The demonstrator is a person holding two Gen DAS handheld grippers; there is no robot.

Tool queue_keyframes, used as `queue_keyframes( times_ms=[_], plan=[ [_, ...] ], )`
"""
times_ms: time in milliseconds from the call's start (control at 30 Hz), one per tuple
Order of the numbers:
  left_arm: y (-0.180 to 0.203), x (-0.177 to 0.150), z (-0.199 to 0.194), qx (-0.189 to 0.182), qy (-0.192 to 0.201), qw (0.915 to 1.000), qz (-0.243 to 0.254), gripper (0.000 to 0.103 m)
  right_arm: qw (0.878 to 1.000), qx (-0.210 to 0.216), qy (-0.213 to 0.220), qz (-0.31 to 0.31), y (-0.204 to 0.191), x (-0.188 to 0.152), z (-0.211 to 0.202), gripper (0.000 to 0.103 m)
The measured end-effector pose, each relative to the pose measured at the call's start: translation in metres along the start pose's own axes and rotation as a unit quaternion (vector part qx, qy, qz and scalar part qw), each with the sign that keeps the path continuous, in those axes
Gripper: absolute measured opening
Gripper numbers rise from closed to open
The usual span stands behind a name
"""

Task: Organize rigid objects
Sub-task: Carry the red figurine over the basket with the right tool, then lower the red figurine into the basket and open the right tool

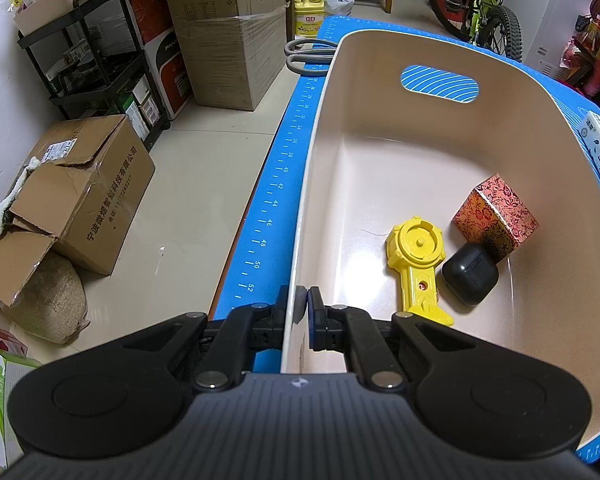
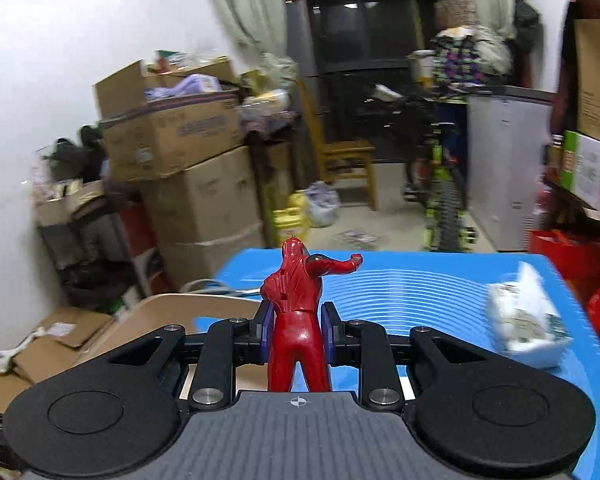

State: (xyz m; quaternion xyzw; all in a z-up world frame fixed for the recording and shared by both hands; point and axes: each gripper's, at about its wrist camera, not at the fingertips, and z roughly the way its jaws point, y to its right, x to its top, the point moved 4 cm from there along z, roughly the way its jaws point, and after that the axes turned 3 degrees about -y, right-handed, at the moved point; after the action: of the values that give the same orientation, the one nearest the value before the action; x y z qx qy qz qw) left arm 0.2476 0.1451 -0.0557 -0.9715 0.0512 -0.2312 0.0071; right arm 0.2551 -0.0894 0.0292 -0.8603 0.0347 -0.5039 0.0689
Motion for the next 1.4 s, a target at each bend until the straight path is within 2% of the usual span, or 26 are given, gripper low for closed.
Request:
queue_keyframes(
  times_ms=[233, 433, 567, 700, 1000, 1133, 1200, 1233, 1400],
  plan=[
    [-0.001, 0.0, 0.0, -0.004, 0.001, 1.0, -0.004, 0.01, 0.998, 0.041, -0.034, -0.034, -0.056, -0.007, 0.02, 0.034],
    [-0.002, 0.0, 0.001, -0.005, 0.0, 1.0, -0.004, 0.01, 0.989, 0.058, -0.108, -0.08, -0.094, -0.032, 0.047, 0.034],
    [0.001, 0.0, 0.001, 0.0, 0.0, 1.0, -0.002, 0.01, 0.981, 0.051, -0.16, -0.093, -0.104, -0.049, 0.062, 0.034],
    [-0.001, 0.0, 0.001, -0.002, 0.0, 1.0, -0.005, 0.01, 0.975, 0.04, -0.183, -0.123, -0.114, -0.06, 0.071, 0.034],
    [0.001, 0.0, 0.0, 0.002, 0.001, 1.0, -0.001, 0.01, 0.958, 0.037, -0.253, -0.132, -0.115, -0.074, 0.085, 0.034],
    [0.001, 0.0, 0.001, 0.002, 0.0, 1.0, -0.001, 0.01, 0.961, 0.048, -0.25, -0.11, -0.11, -0.07, 0.084, 0.036],
    [0.0, 0.0, 0.001, 0.002, 0.001, 1.0, -0.001, 0.01, 0.963, 0.049, -0.242, -0.106, -0.106, -0.068, 0.078, 0.057],
    [0.001, 0.0, 0.001, 0.002, 0.001, 1.0, -0.001, 0.01, 0.965, 0.049, -0.234, -0.106, -0.105, -0.066, 0.073, 0.059],
    [0.001, 0.0, 0.001, 0.003, 0.0, 1.0, -0.001, 0.01, 0.973, 0.058, -0.208, -0.086, -0.092, -0.047, 0.061, 0.062]
  ],
)
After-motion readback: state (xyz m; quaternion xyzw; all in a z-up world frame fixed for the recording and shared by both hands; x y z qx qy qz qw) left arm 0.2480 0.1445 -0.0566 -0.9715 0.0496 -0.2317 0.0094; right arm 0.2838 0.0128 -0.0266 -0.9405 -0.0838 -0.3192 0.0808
